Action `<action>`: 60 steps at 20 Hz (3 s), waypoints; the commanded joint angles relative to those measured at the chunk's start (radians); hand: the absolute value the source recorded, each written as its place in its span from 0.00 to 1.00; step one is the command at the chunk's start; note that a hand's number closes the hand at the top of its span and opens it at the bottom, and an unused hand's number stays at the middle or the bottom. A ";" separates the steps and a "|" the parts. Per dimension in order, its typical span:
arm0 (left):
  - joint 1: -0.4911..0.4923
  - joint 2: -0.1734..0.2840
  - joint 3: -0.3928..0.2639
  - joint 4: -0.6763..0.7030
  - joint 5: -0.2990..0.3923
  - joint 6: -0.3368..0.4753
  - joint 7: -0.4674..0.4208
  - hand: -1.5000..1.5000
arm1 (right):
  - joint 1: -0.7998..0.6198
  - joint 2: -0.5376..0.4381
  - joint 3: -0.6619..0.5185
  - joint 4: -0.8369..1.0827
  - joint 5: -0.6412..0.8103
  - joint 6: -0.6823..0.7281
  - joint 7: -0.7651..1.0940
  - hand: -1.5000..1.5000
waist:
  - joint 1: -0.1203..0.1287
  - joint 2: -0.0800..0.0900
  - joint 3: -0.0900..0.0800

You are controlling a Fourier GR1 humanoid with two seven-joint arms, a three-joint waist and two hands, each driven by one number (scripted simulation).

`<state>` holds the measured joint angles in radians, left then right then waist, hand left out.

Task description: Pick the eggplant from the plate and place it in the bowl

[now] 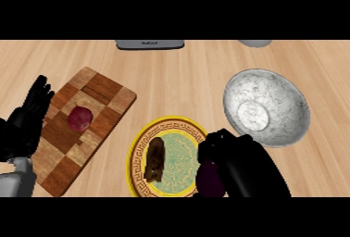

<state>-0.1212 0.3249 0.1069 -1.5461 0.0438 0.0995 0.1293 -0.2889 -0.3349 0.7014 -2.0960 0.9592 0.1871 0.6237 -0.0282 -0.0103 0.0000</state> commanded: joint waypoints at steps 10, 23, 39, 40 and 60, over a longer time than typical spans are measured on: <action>0.003 -0.040 -0.013 0.018 -0.042 0.000 -0.036 0.50 | -0.057 0.028 -0.467 -0.171 -0.241 0.155 0.028 1.00 | 0.032 0.011 0.000; -0.065 -0.046 0.010 0.029 -0.045 -0.023 -0.004 0.50 | -0.121 -0.004 -0.713 0.438 -0.327 -0.023 -0.492 1.00 | 0.035 0.013 0.000; -0.070 -0.028 0.032 -0.001 -0.041 -0.058 0.025 0.50 | -0.377 -0.075 -0.757 1.218 -0.253 0.002 -0.762 0.00 | 0.050 0.018 0.001; 0.017 -0.052 0.023 -0.034 -0.039 -0.060 -0.020 0.50 | -0.384 -0.090 -0.779 1.212 -0.288 0.039 -0.792 0.00 | 0.050 0.016 0.001; -0.052 -0.080 0.011 0.031 -0.079 -0.034 -0.025 0.50 | -0.357 -0.382 -1.287 1.584 -0.844 0.454 -1.004 0.00 | 0.041 0.019 0.002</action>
<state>-0.1503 0.2516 0.1196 -1.5419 -0.0259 0.0617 0.1183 -0.6747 -0.6135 -0.5577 -0.6227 0.1352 0.5365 -0.3069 0.0117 0.0070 0.0015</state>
